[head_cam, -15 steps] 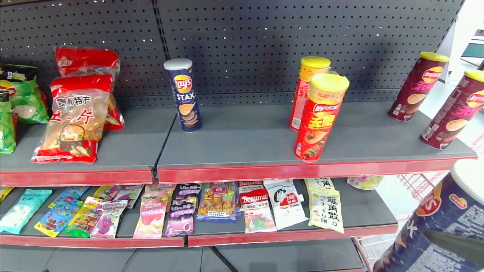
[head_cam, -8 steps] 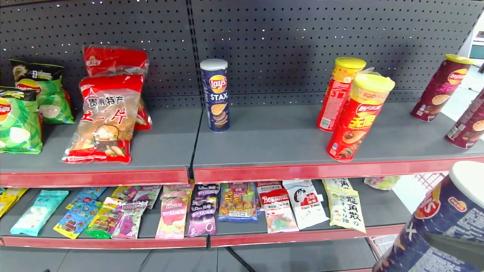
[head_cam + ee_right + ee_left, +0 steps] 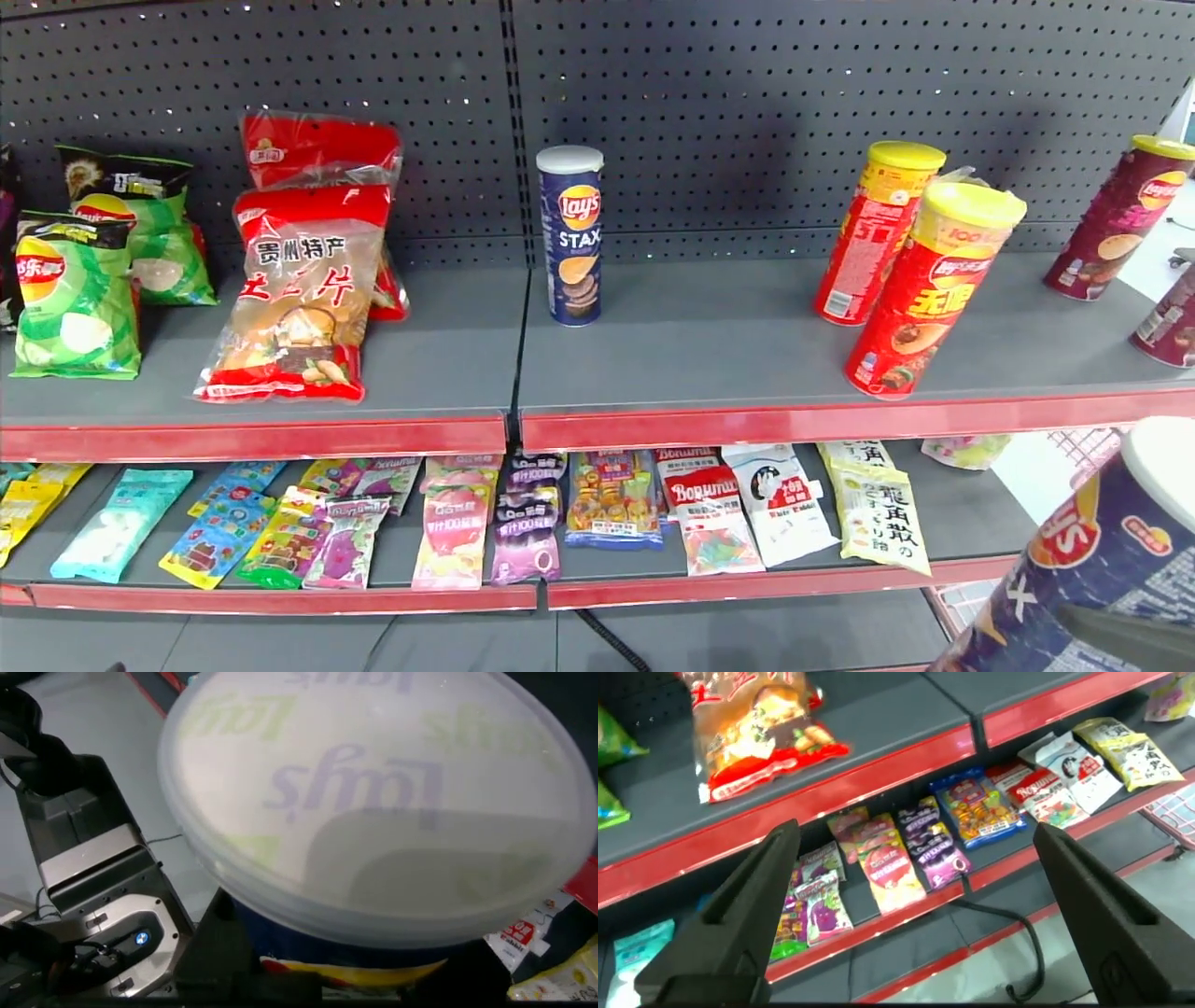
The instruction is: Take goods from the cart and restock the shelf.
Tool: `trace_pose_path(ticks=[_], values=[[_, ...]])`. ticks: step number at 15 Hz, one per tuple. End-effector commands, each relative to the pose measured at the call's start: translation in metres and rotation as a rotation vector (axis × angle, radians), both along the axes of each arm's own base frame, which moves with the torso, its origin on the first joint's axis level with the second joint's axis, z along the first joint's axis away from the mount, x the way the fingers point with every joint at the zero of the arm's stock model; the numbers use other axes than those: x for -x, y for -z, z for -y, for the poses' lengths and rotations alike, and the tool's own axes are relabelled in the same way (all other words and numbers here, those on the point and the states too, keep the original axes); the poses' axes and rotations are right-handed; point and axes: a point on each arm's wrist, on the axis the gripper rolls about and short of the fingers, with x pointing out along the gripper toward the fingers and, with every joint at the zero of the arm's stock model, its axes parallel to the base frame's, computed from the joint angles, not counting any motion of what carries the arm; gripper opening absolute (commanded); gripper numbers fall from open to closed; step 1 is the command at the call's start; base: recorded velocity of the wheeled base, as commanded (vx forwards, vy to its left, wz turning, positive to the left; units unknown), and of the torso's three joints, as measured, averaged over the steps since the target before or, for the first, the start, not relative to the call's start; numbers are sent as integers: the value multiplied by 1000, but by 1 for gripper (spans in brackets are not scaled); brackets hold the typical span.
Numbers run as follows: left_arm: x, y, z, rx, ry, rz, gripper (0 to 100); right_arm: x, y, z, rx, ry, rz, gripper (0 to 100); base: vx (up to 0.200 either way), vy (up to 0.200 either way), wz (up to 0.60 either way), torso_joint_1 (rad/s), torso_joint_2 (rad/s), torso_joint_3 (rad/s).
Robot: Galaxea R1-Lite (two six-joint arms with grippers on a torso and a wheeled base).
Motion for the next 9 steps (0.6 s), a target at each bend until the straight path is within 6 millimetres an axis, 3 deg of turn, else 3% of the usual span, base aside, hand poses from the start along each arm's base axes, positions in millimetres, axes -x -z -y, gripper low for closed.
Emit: trace_pose_path(ticks=[1, 7, 9], values=[[0, 0, 0, -4, -2, -2, 100, 0, 1, 0, 3, -4, -4, 0, 0, 0, 0, 0, 0, 0], [-1, 1, 0, -5, -2, -8, 100, 1, 3, -5, 12, -47, -15, 0, 200, 0, 0, 2, 2, 4], [0, 1, 0, -5, 1, -6, 100, 1, 3, -4, 11, -45, -13, 0, 0, 0, 0, 0, 0, 0]])
